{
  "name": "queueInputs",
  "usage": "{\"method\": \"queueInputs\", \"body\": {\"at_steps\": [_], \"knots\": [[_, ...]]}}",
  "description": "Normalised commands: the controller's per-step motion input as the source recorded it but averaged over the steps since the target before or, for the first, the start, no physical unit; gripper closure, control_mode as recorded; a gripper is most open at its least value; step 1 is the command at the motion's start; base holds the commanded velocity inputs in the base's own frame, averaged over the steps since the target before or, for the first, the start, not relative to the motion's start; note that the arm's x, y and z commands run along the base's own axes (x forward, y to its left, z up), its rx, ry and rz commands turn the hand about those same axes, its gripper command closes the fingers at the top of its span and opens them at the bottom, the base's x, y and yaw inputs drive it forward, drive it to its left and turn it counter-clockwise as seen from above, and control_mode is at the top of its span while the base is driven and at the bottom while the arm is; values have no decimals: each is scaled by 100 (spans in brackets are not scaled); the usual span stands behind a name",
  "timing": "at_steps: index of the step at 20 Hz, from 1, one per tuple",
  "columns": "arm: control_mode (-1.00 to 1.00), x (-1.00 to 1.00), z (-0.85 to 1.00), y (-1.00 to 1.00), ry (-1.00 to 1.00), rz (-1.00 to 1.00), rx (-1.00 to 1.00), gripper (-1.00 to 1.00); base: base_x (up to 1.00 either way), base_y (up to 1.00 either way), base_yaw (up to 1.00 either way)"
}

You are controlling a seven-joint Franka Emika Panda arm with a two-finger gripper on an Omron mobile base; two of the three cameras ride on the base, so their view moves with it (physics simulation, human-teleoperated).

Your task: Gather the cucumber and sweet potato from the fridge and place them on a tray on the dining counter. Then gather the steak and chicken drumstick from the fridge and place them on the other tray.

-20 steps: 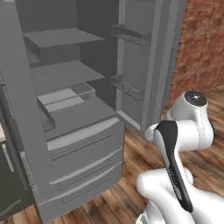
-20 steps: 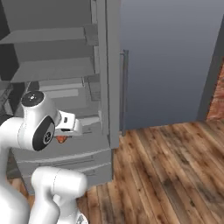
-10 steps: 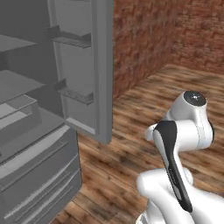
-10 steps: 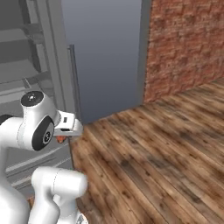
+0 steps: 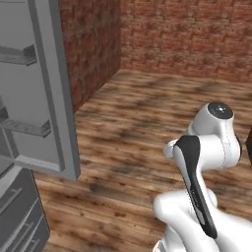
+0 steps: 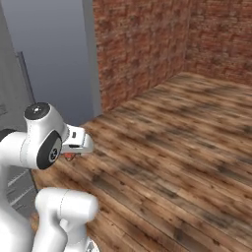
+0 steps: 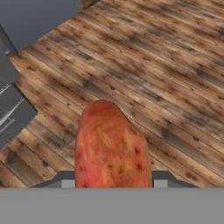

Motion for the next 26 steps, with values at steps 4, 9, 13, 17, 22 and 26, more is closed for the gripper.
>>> {"method": "queueInputs", "body": {"at_steps": [4,9,13,17,22,26], "knots": [[100,0,0,0,0,0,0,100,9,-23,-46],[100,0,0,0,0,0,0,100,50,-1,-30],[100,0,0,0,0,0,0,100,74,-6,-24],[100,0,0,0,0,0,0,100,81,-13,-22],[100,0,0,0,0,0,0,100,82,-14,-22],[100,0,0,0,0,0,0,100,83,-13,-23]]}}
